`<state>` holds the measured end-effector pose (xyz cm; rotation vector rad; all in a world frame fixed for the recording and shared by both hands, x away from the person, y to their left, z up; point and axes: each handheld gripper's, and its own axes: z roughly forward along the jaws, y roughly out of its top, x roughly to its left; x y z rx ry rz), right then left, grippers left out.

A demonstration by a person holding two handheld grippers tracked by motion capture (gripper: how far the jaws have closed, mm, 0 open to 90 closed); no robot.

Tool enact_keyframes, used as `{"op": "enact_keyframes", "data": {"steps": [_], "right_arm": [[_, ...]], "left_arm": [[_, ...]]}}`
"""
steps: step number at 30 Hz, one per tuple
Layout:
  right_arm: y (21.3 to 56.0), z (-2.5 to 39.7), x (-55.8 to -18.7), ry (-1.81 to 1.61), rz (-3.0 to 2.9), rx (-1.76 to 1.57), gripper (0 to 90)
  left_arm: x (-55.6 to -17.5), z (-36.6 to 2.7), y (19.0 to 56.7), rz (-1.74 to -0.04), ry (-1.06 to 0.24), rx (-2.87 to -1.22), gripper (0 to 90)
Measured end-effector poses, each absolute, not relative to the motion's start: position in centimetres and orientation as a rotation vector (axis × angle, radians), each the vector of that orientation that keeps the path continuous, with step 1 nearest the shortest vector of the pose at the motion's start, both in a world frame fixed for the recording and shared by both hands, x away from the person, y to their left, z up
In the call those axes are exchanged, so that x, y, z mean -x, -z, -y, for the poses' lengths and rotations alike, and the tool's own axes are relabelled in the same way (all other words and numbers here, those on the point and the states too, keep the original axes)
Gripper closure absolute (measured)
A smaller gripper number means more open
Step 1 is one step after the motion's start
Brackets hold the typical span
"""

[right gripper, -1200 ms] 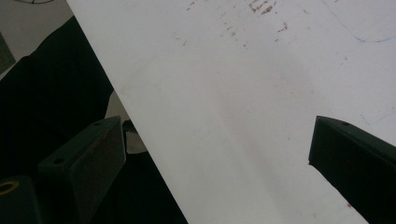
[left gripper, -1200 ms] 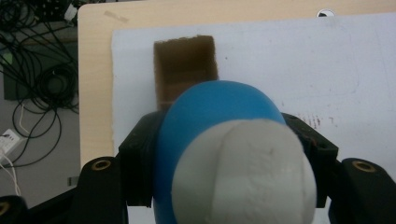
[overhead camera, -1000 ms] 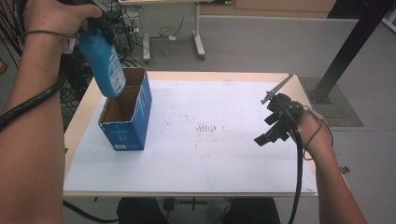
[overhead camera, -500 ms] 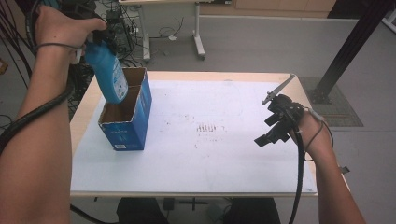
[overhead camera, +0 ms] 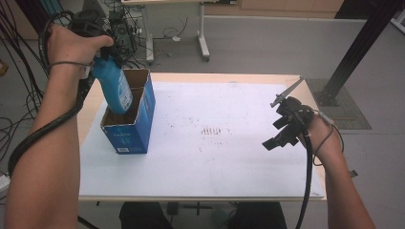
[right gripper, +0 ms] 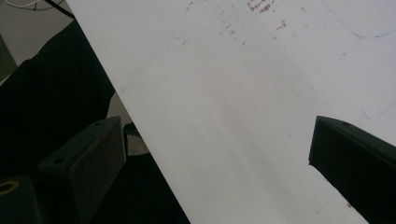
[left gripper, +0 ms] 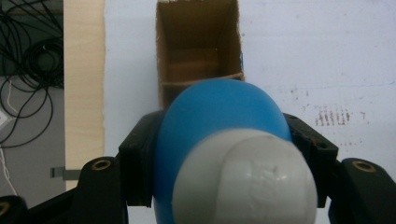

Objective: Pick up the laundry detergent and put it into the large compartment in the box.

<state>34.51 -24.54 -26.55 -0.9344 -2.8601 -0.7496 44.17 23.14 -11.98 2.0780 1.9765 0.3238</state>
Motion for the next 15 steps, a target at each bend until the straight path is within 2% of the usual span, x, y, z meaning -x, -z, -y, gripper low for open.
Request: {"op": "enact_keyframes", "data": {"steps": [15], "right_arm": [[26.9, 24.4, -34.6, 0.75, 2.86, 0.928, 3.5]], "left_arm": [[-44.6, -23.5, 15.5, -1.986, -0.271, -2.087, 37.5]]}}
